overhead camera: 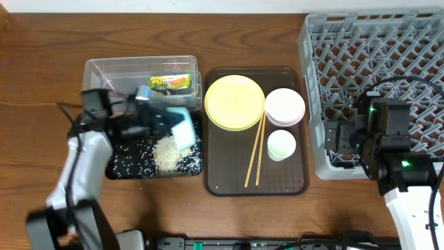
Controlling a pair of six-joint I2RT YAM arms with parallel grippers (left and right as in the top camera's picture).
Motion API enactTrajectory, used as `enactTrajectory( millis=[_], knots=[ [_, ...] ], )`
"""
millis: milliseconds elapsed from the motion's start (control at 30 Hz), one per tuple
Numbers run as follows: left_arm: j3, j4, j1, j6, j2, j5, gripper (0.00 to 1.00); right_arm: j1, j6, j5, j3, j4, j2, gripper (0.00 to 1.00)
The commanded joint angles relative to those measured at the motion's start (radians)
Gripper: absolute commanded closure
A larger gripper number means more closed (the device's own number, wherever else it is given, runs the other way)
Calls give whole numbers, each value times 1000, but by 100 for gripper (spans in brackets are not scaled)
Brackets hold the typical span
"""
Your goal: Sort waste into correct bins and load items into the dishwasher rack
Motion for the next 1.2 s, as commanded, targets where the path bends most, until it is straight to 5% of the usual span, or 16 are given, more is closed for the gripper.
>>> enactTrajectory(
  millis=[0, 467, 667, 767, 900, 1167],
  knots=[
    [30, 3, -157, 23, -94, -353, 94, 8, 13, -4, 17, 0, -2, 1],
    [32, 144, -829, 39, -35, -1212, 94, 8, 13, -5, 16, 0, -2, 1],
    [32, 170, -932, 43, 93, -1228, 93, 8, 13, -5, 16, 0, -2, 1],
    [32, 181, -940, 55, 123, -1228, 67, 8, 13, -5, 17, 0, -2, 1],
    [41, 177, -939, 91, 110, -1227, 53, 8, 13, -5, 17, 0, -2, 1],
    [124, 232, -940, 97, -3, -1216, 47, 8, 13, -5, 17, -1, -2, 1]
  ],
)
